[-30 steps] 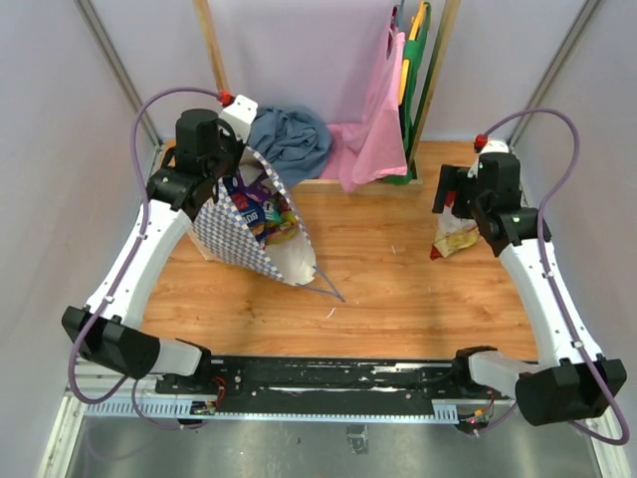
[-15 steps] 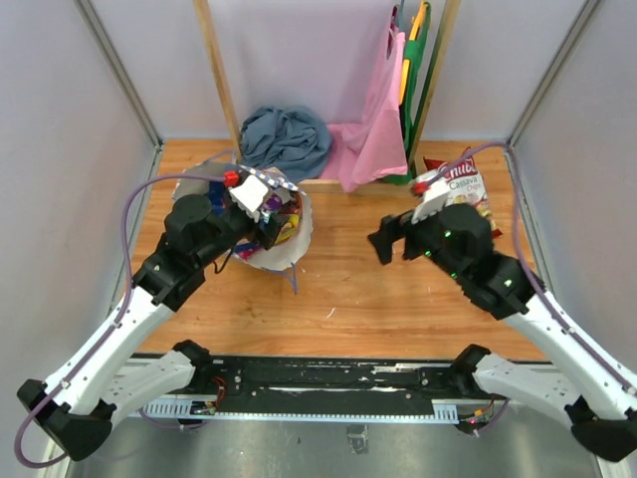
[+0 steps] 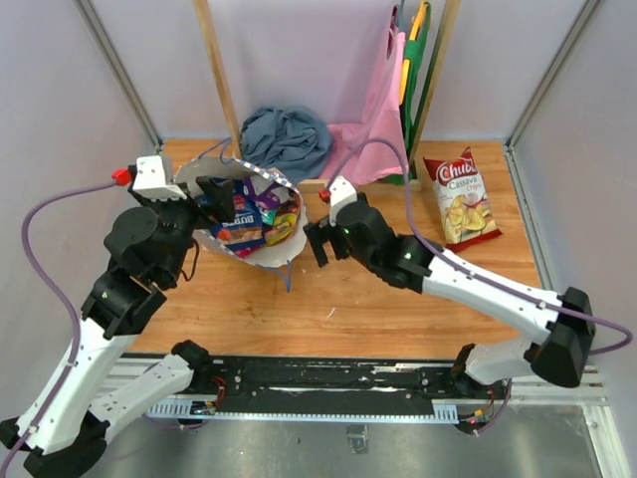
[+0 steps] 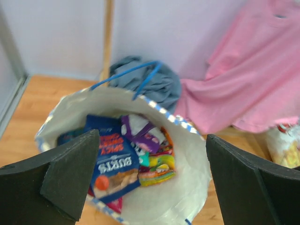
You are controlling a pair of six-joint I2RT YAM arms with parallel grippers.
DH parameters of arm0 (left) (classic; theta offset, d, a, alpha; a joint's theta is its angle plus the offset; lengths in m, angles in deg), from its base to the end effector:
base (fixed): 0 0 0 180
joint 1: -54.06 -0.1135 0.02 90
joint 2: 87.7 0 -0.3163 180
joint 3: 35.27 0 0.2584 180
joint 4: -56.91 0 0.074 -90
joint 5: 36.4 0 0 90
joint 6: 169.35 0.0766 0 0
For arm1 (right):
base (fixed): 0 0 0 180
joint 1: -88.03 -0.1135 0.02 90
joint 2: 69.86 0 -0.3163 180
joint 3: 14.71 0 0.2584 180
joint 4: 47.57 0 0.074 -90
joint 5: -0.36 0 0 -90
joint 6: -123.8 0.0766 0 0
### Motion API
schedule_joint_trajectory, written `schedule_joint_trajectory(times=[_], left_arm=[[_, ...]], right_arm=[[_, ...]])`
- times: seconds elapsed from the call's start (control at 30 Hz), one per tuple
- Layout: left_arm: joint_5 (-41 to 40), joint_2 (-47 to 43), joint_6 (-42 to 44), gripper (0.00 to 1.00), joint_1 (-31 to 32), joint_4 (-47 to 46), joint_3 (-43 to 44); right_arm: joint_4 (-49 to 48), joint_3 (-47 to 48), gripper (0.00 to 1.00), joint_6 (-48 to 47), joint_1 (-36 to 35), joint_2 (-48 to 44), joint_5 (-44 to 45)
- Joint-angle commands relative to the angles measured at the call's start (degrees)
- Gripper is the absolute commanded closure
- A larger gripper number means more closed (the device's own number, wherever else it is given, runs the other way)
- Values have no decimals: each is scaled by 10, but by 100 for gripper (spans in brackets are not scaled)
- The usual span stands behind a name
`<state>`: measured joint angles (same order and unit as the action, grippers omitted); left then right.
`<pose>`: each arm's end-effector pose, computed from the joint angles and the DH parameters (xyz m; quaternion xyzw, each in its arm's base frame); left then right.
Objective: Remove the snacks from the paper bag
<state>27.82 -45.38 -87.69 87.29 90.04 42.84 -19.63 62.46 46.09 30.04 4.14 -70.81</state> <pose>0.1342 -0.0481 0.4842 -0.0125 0.6921 -0.1062 0.7139 0.1926 0.2615 0.3705 -0.2414 0.8000 0.1934 0.5141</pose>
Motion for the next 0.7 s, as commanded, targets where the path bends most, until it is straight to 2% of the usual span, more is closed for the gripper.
schedule_joint_trajectory(times=[0.0, 0.13, 0.2, 0.33, 0.5, 0.67], left_arm=[[-191, 55, -181, 0, 2, 194, 23], [-214, 57, -253, 0, 0, 270, -10], [-188, 49, -255, 0, -19, 275, -27], [-94, 72, -229, 0, -106, 293, -60], [-76, 80, -220, 0, -135, 295, -66], [-80, 119, -194, 0, -140, 322, -36]], right_arm=[[-9, 130, 2, -23, -6, 82, 41], [12, 231, 2, -62, 1, 176, 60], [36, 282, 2, -63, 14, 217, 56], [81, 378, 2, -57, 37, 286, 45], [110, 429, 2, -58, 52, 338, 39], [111, 418, 0, -43, 62, 353, 33]])
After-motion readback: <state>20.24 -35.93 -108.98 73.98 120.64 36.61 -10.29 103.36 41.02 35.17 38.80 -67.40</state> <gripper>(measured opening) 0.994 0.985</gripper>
